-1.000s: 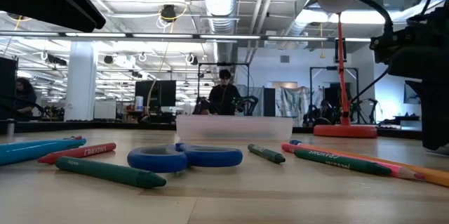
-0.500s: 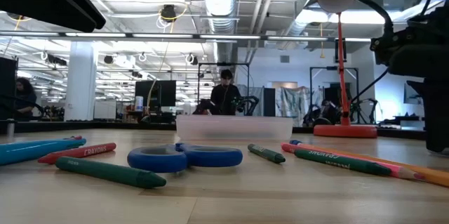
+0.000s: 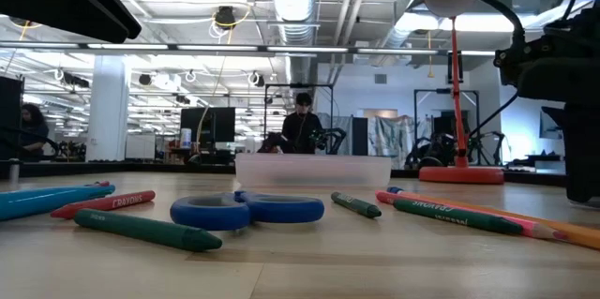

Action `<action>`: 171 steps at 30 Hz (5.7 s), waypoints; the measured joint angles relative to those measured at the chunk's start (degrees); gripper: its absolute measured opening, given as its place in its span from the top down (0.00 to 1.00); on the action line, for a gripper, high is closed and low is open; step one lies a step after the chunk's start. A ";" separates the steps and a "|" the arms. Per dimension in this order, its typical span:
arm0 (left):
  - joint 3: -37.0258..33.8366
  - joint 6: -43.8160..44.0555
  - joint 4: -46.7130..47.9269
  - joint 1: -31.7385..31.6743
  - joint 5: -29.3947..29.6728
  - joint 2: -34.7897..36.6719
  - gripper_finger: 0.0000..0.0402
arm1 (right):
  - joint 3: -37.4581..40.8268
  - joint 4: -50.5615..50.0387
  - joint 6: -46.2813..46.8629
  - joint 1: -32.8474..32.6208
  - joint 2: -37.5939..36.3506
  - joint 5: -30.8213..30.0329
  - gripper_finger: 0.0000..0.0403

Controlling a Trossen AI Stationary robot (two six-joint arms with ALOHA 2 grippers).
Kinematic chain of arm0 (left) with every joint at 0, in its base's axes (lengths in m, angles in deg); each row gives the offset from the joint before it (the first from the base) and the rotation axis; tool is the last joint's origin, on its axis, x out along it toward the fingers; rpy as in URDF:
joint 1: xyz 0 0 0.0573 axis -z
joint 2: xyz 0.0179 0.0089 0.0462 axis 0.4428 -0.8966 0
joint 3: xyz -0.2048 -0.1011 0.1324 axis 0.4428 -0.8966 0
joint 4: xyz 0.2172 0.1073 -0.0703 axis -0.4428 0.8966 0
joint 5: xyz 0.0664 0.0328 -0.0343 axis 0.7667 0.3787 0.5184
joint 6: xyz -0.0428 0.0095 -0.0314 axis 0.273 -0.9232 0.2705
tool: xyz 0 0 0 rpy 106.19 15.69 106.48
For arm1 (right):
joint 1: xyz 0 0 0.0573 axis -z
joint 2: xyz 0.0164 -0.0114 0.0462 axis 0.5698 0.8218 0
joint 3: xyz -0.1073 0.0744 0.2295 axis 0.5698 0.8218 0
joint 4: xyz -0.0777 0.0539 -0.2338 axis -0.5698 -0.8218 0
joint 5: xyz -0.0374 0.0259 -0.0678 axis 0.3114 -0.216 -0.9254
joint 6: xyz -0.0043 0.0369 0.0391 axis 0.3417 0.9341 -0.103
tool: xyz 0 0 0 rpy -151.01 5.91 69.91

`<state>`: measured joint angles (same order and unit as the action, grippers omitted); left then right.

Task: Pick & place school supplies into a supply box
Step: Put the gray pen into the pink supply box, then put the blue pen into the pink supply box

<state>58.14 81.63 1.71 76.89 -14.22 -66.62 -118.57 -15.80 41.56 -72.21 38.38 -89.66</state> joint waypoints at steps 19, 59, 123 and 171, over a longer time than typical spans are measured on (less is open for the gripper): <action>0.00 0.04 -0.01 0.00 -0.01 0.01 0.76 | -0.02 -0.57 2.42 -1.55 0.02 -0.47 0.71; 0.00 0.60 0.02 -0.02 -1.21 0.02 0.76 | -1.31 1.73 -1.28 -1.60 3.83 1.40 0.86; 0.00 11.88 10.88 1.54 -2.60 0.02 0.76 | -18.25 33.24 -92.12 41.92 3.70 -3.93 0.92; -2.23 43.25 10.46 0.58 -13.16 0.04 0.76 | -14.58 33.38 -85.33 4.00 -4.17 -43.71 0.81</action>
<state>55.91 124.88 12.16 77.47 -27.38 -66.58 -133.14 17.58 -43.78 -68.21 34.21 -133.37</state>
